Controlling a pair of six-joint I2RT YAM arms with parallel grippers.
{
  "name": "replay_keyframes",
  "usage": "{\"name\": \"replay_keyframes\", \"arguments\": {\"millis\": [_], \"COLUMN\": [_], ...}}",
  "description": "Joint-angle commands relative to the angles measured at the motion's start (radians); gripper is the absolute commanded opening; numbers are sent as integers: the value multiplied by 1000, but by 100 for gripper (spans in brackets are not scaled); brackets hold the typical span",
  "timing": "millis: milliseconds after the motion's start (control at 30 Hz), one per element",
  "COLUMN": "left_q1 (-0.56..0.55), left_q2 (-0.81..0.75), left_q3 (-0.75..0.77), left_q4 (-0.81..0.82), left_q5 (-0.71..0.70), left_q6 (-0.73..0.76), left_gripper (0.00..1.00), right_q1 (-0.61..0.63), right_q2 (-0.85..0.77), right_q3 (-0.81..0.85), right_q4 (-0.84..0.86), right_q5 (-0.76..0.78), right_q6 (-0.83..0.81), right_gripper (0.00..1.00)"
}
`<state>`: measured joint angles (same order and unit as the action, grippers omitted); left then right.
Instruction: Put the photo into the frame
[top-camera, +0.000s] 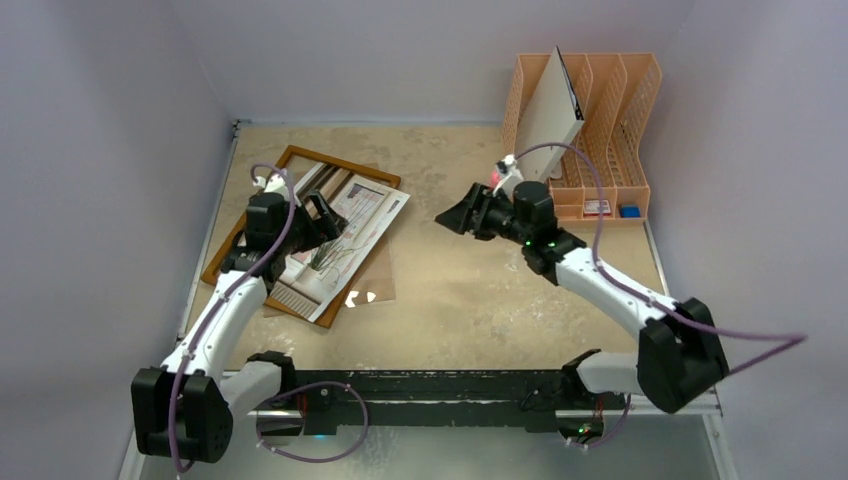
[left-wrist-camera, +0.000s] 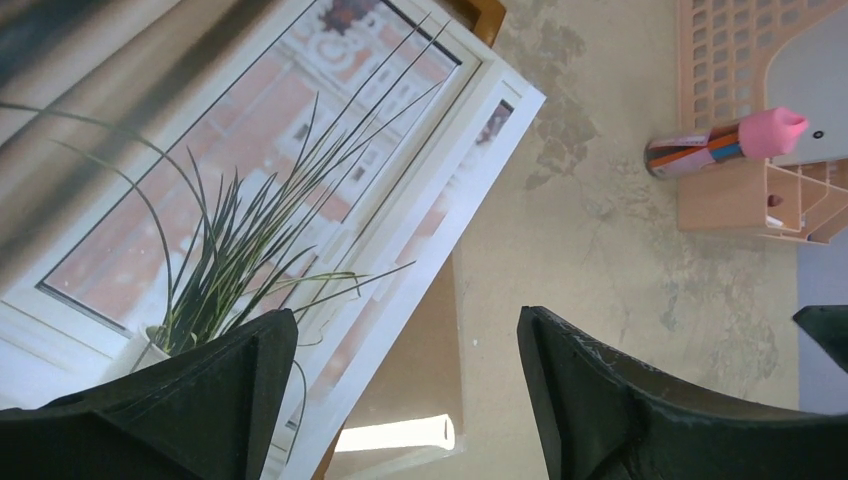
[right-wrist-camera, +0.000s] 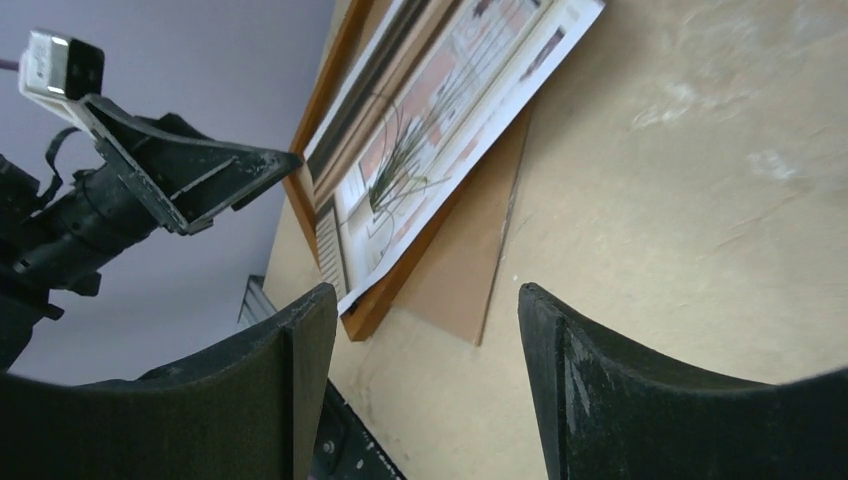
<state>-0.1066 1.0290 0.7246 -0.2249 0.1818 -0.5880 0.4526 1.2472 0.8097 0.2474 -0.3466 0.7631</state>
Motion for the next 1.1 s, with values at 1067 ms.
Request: {"name": "replay_keyframes", "arguments": {"millis": [1067], "left_q1": [0], "left_q2": [83], "left_q3": [-80], "left_q4": [-41], "left_q5": [46], "left_q6": [-69], "left_gripper": [82], "right_q1": [298], "right_q2": [904], "right_q3": [649], "right_q4": [173], "right_q5": [109], "right_q6": [191], "right_gripper": [40]}}
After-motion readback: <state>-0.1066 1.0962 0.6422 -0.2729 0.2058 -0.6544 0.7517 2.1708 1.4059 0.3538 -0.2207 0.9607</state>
